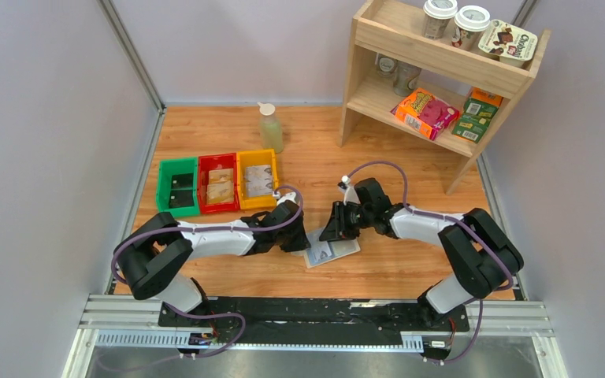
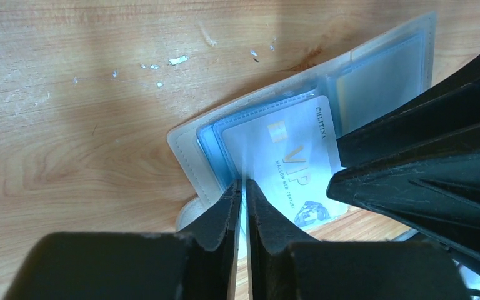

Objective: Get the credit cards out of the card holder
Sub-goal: Remove the credit card from the card holder.

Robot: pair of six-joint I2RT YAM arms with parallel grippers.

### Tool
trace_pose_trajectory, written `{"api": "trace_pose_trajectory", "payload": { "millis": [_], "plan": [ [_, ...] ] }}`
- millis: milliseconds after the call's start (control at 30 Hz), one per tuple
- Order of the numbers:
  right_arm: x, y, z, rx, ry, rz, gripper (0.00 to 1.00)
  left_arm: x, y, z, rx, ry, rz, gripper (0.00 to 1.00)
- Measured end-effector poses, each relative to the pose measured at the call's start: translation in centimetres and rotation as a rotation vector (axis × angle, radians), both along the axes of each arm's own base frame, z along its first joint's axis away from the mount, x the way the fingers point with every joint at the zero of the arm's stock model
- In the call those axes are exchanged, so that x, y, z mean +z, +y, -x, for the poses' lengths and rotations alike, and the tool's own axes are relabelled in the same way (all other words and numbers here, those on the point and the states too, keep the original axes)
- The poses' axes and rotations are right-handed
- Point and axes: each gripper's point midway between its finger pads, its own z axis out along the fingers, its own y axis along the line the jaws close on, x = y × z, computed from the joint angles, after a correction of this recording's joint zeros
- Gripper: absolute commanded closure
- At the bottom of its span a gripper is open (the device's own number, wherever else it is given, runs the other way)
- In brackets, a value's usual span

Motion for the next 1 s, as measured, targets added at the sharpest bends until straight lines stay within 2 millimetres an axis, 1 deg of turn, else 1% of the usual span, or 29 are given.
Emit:
{"api": "trace_pose_trajectory", "payload": {
  "millis": [100,267,467,533,700,833,867,1000],
  "plan": [
    [0.2,0.2,0.1,0.009,-0.002,-0.015,0.72,0.0,0.0,-0.1,-0.002,-0.001,-0.01,0.87],
    [0.2,0.7,0.1,0.028,0.006,-0.05,0.72,0.0,0.1,-0.3,-0.012,-0.004,-0.037,0.89],
    [-2.0,1.0,0.2,0.035,0.073,-0.054,0.71,-0.1,0.1,-0.4,-0.02,-0.005,-0.049,0.9],
    [-2.2,1.0,0.2,0.035,0.088,-0.06,0.68,-0.1,0.0,-0.4,-0.023,-0.007,-0.051,0.9],
    [-2.1,1.3,0.2,0.044,0.097,-0.077,0.64,-0.1,0.0,-0.4,-0.028,-0.005,-0.057,0.92],
    [-2.0,1.8,0.3,0.058,0.108,-0.094,0.65,-0.2,0.0,-0.4,-0.041,0.003,-0.076,0.94],
    [-2.0,1.9,0.4,0.061,0.109,-0.096,0.65,-0.2,0.0,-0.5,-0.046,0.004,-0.082,0.98],
    [-1.7,2.2,0.4,0.071,0.108,-0.116,0.66,-0.2,-0.1,-0.5,-0.058,0.008,-0.103,1.0]
  ]
}}
